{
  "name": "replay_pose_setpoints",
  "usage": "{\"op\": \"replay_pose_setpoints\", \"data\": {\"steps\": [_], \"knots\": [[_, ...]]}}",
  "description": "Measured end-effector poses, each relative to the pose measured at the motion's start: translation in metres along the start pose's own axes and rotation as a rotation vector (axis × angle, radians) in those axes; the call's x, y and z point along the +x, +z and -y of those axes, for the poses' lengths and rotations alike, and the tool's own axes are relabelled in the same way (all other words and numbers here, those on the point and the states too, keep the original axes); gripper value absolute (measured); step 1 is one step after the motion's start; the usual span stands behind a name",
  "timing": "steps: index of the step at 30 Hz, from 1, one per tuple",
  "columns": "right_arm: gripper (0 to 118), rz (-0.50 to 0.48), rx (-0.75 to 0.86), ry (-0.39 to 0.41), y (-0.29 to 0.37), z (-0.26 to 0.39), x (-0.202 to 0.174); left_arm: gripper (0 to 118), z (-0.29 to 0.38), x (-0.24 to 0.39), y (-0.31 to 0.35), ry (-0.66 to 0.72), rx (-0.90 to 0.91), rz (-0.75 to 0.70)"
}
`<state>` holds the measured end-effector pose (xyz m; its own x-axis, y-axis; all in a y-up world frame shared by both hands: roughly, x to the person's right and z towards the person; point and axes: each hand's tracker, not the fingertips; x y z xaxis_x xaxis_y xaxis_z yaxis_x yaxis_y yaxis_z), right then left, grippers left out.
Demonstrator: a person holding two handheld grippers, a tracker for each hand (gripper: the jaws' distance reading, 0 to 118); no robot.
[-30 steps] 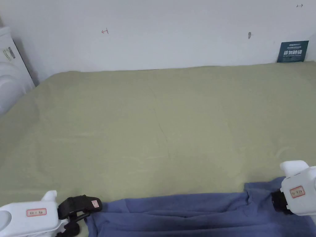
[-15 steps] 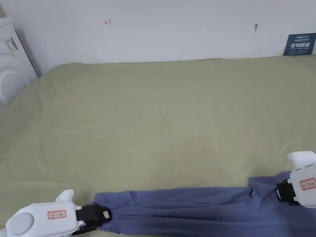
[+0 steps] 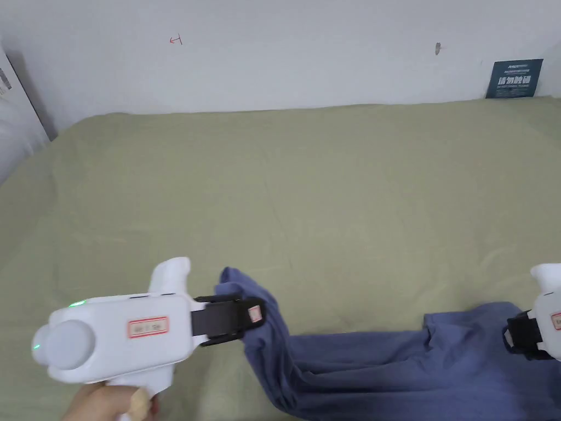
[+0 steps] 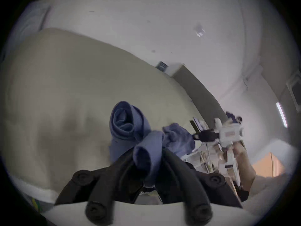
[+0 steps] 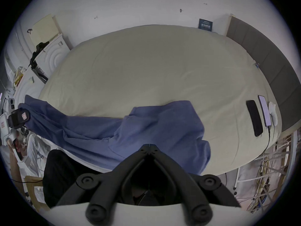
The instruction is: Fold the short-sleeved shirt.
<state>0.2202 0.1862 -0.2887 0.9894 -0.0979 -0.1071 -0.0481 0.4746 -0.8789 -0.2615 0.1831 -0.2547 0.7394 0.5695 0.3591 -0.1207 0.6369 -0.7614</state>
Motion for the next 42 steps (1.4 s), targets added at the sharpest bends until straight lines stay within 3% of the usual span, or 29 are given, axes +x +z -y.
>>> {"op": "replay_pose_setpoints", "data": {"steps": [3, 10, 11, 12, 13, 14, 16, 17, 19, 20, 22, 26, 31, 32, 34, 37, 38, 42], "knots": [[0, 0.01, 0.008, -0.016, 0.005, 0.001, 0.011, 12, -0.007, 0.029, -0.045, -0.06, -0.066, 0.059], [0, 0.045, 0.002, -0.011, 0.005, -0.001, 0.023, 15, 0.019, 0.053, -0.153, -0.036, -0.216, 0.095], [0, 0.049, 0.001, -0.01, 0.003, -0.001, 0.023, 29, 0.024, 0.052, -0.162, -0.028, -0.232, 0.084], [0, 0.05, -0.002, -0.007, 0.001, -0.002, 0.023, 70, 0.029, 0.049, -0.171, 0.009, -0.264, 0.066], [0, 0.046, -0.008, -0.003, 0.0, -0.003, 0.022, 94, 0.032, 0.045, -0.177, 0.05, -0.289, 0.032], [0, 0.041, -0.013, 0.001, -0.005, -0.005, 0.024, 102, 0.034, 0.042, -0.178, 0.091, -0.31, 0.007], [0, 0.034, -0.018, 0.013, -0.009, -0.007, 0.023, 94, 0.038, 0.031, -0.169, 0.154, -0.261, 0.048], [0, 0.03, -0.018, 0.019, -0.01, -0.007, 0.022, 83, 0.037, 0.027, -0.158, 0.172, -0.225, 0.081], [0, 0.028, -0.019, 0.026, -0.013, -0.01, 0.021, 23, 0.033, 0.019, -0.135, 0.191, -0.11, 0.102], [0, 0.026, -0.021, 0.03, -0.014, -0.011, 0.02, 3, 0.03, 0.016, -0.127, 0.187, -0.065, 0.089], [0, 0.022, -0.023, 0.037, -0.015, -0.012, 0.017, 3, 0.028, 0.006, -0.113, 0.195, 0.003, 0.028], [0, 0.005, -0.012, 0.054, -0.011, -0.009, 0.013, 2, 0.037, -0.012, -0.119, 0.411, 0.025, 0.148], [0, 0.007, -0.001, 0.08, -0.001, -0.004, 0.01, 1, 0.073, -0.009, -0.194, 0.484, -0.066, 0.309], [0, 0.01, 0.002, 0.088, 0.001, -0.003, 0.01, 1, 0.081, -0.005, -0.214, 0.49, -0.117, 0.327], [0, 0.021, 0.007, 0.103, 0.006, -0.001, 0.009, 1, 0.101, 0.003, -0.244, 0.495, -0.21, 0.183], [0, 0.028, 0.014, 0.109, 0.011, 0.0, 0.012, 0, 0.124, 0.019, -0.256, 0.432, -0.071, 0.321], [0, 0.031, 0.016, 0.108, 0.012, 0.0, 0.012, 0, 0.125, 0.024, -0.257, 0.435, -0.111, 0.248], [0, 0.042, 0.003, 0.105, 0.002, -0.004, 0.016, 0, 0.135, 0.032, -0.258, 0.449, -0.127, 0.266]]}}
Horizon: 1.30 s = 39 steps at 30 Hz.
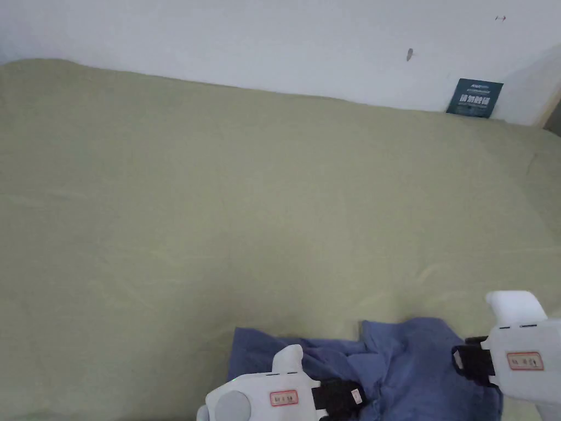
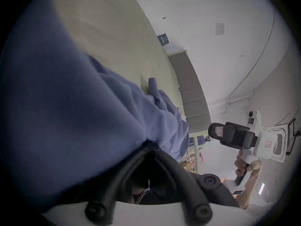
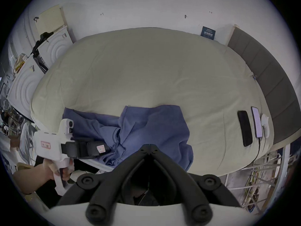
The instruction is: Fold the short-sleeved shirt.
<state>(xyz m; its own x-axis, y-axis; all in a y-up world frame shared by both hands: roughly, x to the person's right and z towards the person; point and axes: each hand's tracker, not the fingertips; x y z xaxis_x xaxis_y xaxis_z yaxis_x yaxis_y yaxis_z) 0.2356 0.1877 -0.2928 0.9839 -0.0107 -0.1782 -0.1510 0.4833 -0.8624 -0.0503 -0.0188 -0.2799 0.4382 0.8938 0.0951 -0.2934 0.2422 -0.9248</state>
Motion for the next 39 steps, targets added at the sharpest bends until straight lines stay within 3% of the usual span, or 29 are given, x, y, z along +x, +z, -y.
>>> {"op": "replay_pose_setpoints", "data": {"steps": [6, 7, 8, 9, 10, 12, 13, 18, 22, 26, 27, 29, 31, 37, 39], "knots": [[0, -0.02, -0.022, -0.03, -0.014, -0.001, -0.004, 2, -0.02, 0.012, 0.024, 0.015, -0.053, -0.062], [0, -0.02, -0.024, -0.023, -0.014, -0.002, -0.006, 12, -0.025, 0.018, 0.037, 0.012, -0.052, -0.069], [0, -0.024, -0.022, -0.015, -0.013, -0.002, -0.007, 34, -0.031, 0.021, 0.053, -0.021, -0.042, -0.055], [0, -0.026, -0.018, -0.01, -0.012, -0.002, -0.008, 34, -0.039, 0.021, 0.077, -0.065, -0.017, -0.036], [0, -0.028, -0.014, -0.005, -0.012, -0.004, -0.009, 42, -0.046, 0.023, 0.099, -0.088, 0.005, -0.036], [0, -0.027, -0.008, 0.005, -0.011, -0.006, -0.013, 89, -0.055, 0.022, 0.133, -0.091, 0.017, -0.057], [0, -0.03, -0.006, 0.008, -0.012, -0.007, -0.014, 94, -0.059, 0.018, 0.155, -0.095, 0.034, -0.08], [0, -0.059, -0.004, 0.008, -0.015, -0.009, -0.02, 94, -0.065, -0.008, 0.198, -0.009, 0.057, -0.247], [0, -0.059, -0.019, 0.033, -0.017, -0.01, -0.026, 93, -0.052, -0.037, 0.179, 0.118, 0.018, -0.208], [0, -0.067, -0.042, 0.03, -0.021, -0.012, -0.027, 90, -0.053, -0.029, 0.152, 0.089, 0.087, -0.099], [0, -0.067, -0.047, 0.028, -0.022, -0.012, -0.028, 80, -0.054, -0.026, 0.142, 0.123, 0.062, -0.099], [0, -0.067, -0.051, 0.026, -0.022, -0.012, -0.028, 16, -0.053, -0.019, 0.131, 0.113, 0.064, -0.161], [0, -0.067, -0.049, 0.023, -0.02, -0.011, -0.028, 16, -0.05, -0.013, 0.128, 0.05, 0.087, -0.238], [0, -0.044, -0.062, 0.035, -0.019, -0.011, -0.027, 16, -0.065, -0.024, 0.18, 0.178, 0.191, -0.199], [0, -0.041, -0.058, 0.038, -0.021, -0.014, -0.03, 16, -0.076, -0.022, 0.219, 0.154, 0.246, -0.25]]}}
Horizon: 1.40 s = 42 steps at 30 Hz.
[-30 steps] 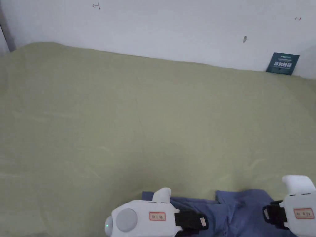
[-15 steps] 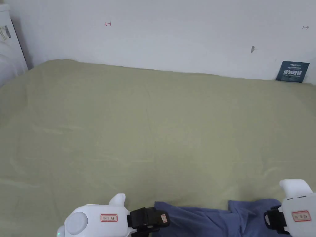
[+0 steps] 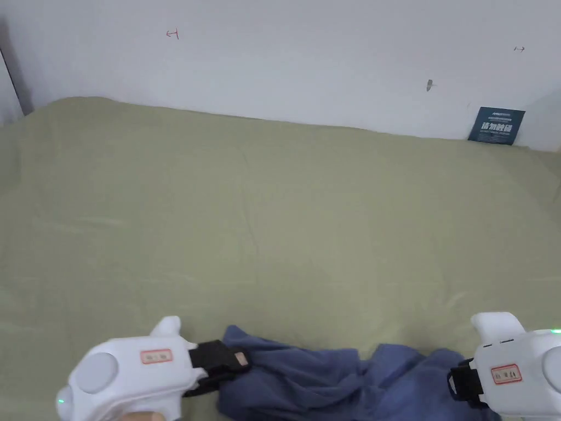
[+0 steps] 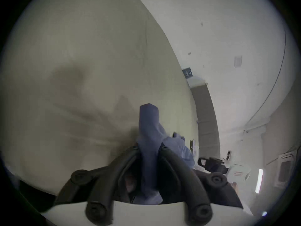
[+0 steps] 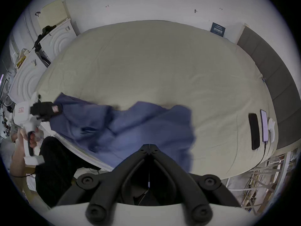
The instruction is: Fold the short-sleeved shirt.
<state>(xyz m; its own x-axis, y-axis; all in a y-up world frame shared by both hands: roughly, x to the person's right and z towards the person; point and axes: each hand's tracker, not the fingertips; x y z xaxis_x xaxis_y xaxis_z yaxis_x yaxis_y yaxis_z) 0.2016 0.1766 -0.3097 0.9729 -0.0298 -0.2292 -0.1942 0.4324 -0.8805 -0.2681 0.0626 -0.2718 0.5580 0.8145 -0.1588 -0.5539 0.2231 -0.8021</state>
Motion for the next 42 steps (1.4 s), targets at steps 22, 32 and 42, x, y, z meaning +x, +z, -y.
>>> {"op": "replay_pose_setpoints", "data": {"steps": [22, 32, 42], "knots": [[0, -0.058, -0.014, 0.038, -0.014, -0.023, -0.044, 16, -0.038, 0.114, 0.086, -0.365, -0.012, -0.28], [0, -0.023, 0.007, -0.031, -0.008, -0.015, -0.02, 85, 0.003, 0.126, -0.018, -0.323, -0.229, -0.051], [0, -0.052, 0.006, 0.001, -0.013, -0.014, -0.037, 40, -0.016, 0.09, 0.027, -0.34, -0.088, -0.034]]}}
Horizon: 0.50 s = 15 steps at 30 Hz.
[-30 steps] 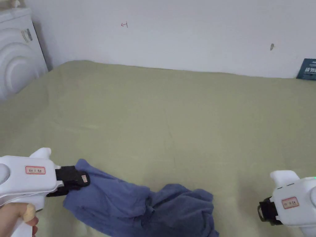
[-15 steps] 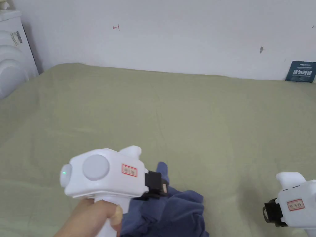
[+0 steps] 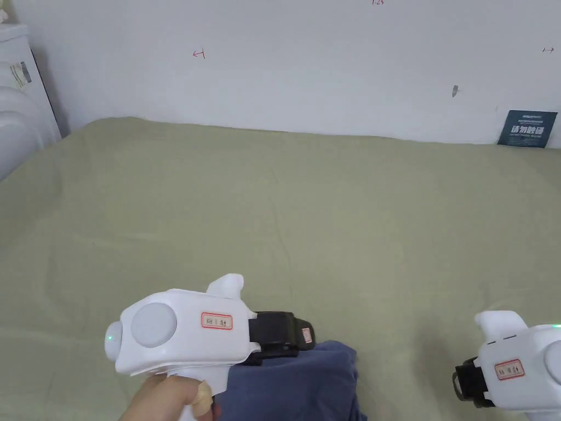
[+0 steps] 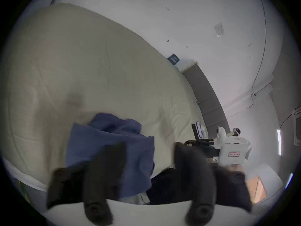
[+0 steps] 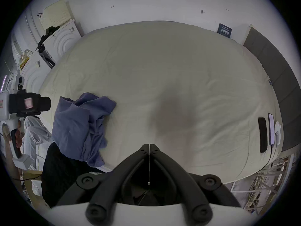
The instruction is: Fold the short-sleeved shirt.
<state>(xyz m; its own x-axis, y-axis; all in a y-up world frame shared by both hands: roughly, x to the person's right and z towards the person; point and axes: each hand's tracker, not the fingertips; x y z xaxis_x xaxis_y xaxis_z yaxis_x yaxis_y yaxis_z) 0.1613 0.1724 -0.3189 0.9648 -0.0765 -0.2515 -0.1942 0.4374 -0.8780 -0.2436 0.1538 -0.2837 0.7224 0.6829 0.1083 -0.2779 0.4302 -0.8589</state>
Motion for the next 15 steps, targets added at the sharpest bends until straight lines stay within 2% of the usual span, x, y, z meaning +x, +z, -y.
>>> {"op": "replay_pose_setpoints", "data": {"steps": [1, 2, 5, 13, 14, 15], "knots": [[0, -0.005, -0.001, 0.002, -0.001, 0.0, -0.002, 11, 0.002, -0.006, -0.002, 0.008, -0.002, 0.011], [0, -0.01, -0.002, 0.005, -0.001, 0.0, -0.003, 4, 0.007, -0.012, -0.007, 0.022, -0.006, 0.011], [0, -0.015, -0.003, 0.017, 0.0, 0.001, -0.006, 3, 0.025, -0.022, -0.027, 0.069, -0.058, 0.033], [0, 0.006, 0.025, 0.036, 0.011, 0.002, -0.009, 0, 0.071, -0.022, -0.12, 0.037, -0.15, 0.062], [0, 0.005, 0.027, 0.035, 0.012, 0.002, -0.01, 0, 0.079, -0.025, -0.131, 0.083, -0.165, 0.025], [0, 0.001, 0.028, 0.036, 0.013, 0.002, -0.01, 0, 0.085, -0.028, -0.139, 0.139, -0.149, 0.094]]}}
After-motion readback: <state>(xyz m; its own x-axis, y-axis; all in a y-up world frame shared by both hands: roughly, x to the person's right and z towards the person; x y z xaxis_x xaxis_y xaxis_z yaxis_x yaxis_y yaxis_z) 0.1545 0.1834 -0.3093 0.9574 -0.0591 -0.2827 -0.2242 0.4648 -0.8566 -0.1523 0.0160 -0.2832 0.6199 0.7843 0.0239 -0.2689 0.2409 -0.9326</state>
